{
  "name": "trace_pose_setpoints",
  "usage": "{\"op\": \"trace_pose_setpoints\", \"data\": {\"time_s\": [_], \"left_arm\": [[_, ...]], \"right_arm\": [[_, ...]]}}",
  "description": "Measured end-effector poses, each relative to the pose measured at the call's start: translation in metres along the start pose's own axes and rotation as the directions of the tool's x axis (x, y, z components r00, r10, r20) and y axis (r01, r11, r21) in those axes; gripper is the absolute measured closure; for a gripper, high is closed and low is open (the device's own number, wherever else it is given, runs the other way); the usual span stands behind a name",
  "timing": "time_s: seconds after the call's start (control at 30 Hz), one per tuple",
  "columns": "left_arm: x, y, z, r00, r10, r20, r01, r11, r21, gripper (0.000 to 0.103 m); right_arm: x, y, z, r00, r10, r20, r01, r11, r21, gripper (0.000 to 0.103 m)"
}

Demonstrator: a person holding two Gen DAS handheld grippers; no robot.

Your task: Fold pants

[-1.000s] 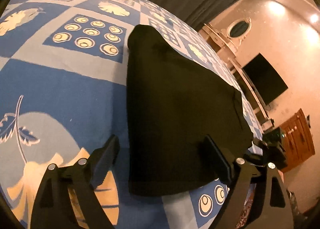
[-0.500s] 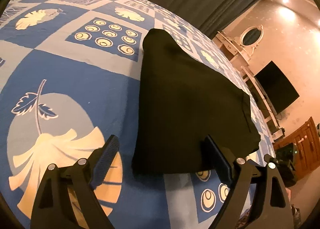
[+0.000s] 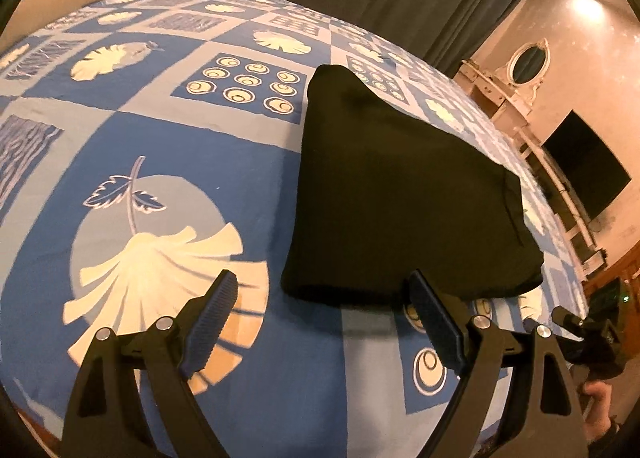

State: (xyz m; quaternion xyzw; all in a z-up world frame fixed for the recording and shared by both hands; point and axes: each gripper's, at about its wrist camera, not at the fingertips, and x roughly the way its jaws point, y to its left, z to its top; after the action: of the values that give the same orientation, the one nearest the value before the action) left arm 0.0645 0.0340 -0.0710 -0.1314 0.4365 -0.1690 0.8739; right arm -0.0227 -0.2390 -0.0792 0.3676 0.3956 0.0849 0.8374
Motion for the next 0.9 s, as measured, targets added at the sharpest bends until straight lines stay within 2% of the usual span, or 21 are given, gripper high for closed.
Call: {"op": "trace_pose_setpoints", "data": {"time_s": [0.13, 0.23, 0.33, 0.43, 0.53, 0.7, 0.9], "left_arm": [[-0.008, -0.011, -0.010, 0.998, 0.059, -0.006, -0.059, 0.998, 0.036, 0.017], [-0.016, -0.018, -0.017, 0.996, 0.082, 0.018, -0.083, 0.995, 0.054, 0.017], [-0.026, -0.028, -0.023, 0.993, 0.106, 0.046, -0.109, 0.991, 0.078, 0.017], [-0.031, -0.038, -0.026, 0.988, 0.141, 0.063, -0.147, 0.983, 0.110, 0.017], [-0.033, -0.046, -0.029, 0.990, 0.135, 0.047, -0.140, 0.982, 0.126, 0.017], [-0.038, -0.059, -0.033, 0.989, 0.133, 0.061, -0.141, 0.976, 0.165, 0.017], [-0.042, -0.066, -0.037, 0.984, 0.153, 0.092, -0.168, 0.969, 0.182, 0.017]], "right_arm": [[0.000, 0.012, -0.007, 0.996, -0.081, 0.021, 0.082, 0.996, -0.029, 0.015], [0.000, 0.024, -0.014, 0.985, -0.165, 0.046, 0.168, 0.984, -0.066, 0.015], [0.000, 0.038, -0.022, 0.960, -0.267, 0.091, 0.276, 0.953, -0.121, 0.015], [0.002, 0.047, -0.029, 0.935, -0.331, 0.126, 0.348, 0.925, -0.155, 0.015], [0.002, 0.051, -0.035, 0.918, -0.370, 0.141, 0.392, 0.902, -0.181, 0.014], [0.004, 0.059, -0.042, 0.903, -0.401, 0.156, 0.427, 0.879, -0.212, 0.014], [0.000, 0.076, -0.048, 0.881, -0.420, 0.216, 0.467, 0.845, -0.261, 0.013]]}}
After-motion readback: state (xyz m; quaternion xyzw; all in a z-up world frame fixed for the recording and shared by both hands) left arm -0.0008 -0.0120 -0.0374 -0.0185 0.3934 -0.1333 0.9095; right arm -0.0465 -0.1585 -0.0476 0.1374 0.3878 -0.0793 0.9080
